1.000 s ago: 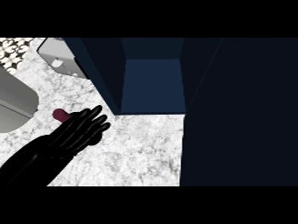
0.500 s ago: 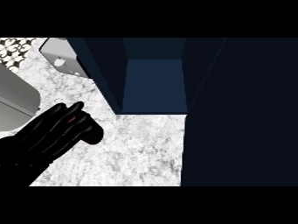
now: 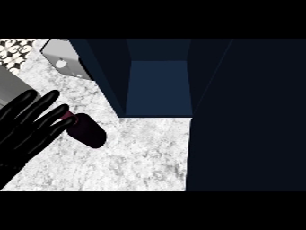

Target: Pick up the wine, place it into the cabinet and close the cabinet

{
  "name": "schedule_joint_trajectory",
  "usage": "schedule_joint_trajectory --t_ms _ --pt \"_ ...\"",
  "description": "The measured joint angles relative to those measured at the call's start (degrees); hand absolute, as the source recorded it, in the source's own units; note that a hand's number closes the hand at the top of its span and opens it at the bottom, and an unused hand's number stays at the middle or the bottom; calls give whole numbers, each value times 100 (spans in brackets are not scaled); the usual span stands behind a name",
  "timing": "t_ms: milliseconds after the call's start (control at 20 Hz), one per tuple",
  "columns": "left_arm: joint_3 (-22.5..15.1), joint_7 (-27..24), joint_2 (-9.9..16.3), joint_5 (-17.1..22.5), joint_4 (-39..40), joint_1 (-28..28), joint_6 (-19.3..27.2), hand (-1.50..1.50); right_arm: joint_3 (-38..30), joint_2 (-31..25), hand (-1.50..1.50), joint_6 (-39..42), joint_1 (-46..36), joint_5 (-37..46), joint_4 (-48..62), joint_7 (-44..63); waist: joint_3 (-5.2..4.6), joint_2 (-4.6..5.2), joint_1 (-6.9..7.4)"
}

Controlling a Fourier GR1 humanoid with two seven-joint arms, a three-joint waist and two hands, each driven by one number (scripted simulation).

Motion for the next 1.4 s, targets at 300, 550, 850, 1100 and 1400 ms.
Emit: schedule_joint_trajectory --t_ms 300,550,850,1100,1400 --pt "416 132 178 69 310 -296 -2 -150 -20 -27 -150 27 -3 23 -49 82 -1 0 -26" --pt "756 190 340 144 628 -534 -79 -150 -83 -35 -150 -108 -269 47 -52 301 -1 0 -24" --pt "1116 154 536 180 1267 -768 -386 -150 -119 -42 -150 -74 -264 67 -67 333 -1 2 -38" --pt "1170 52 562 8 1802 -847 -658 -150 -176 -39 -150 -85 -356 68 -77 428 -1 3 -43" --pt "1132 -144 521 -219 2633 -876 -1163 -150 -252 -51 -150 -1 -300 67 -91 411 -1 6 -65"
